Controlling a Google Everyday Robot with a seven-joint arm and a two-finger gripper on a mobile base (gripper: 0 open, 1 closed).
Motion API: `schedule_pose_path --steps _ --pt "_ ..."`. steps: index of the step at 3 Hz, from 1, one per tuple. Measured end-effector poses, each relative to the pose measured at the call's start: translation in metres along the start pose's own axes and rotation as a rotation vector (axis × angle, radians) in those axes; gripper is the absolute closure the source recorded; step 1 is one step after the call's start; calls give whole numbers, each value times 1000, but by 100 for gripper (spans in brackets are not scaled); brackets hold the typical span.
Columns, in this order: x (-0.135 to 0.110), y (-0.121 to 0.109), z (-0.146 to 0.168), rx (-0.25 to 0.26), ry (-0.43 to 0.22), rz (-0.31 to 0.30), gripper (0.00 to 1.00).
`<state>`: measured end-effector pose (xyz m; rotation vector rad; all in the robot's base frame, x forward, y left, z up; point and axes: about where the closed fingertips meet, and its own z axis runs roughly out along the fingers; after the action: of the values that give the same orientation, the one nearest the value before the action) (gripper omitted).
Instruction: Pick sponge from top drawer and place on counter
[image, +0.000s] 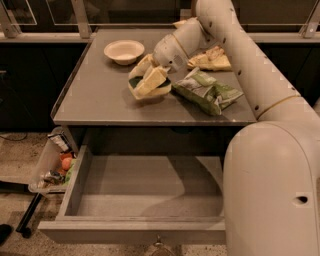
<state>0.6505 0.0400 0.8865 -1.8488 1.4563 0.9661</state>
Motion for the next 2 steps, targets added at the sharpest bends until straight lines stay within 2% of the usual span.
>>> schedule_pose_path --steps 1,2 --pt "1 -2 8 -3 -5 3 100" --pt "1 -4 10 1 -8 4 81"
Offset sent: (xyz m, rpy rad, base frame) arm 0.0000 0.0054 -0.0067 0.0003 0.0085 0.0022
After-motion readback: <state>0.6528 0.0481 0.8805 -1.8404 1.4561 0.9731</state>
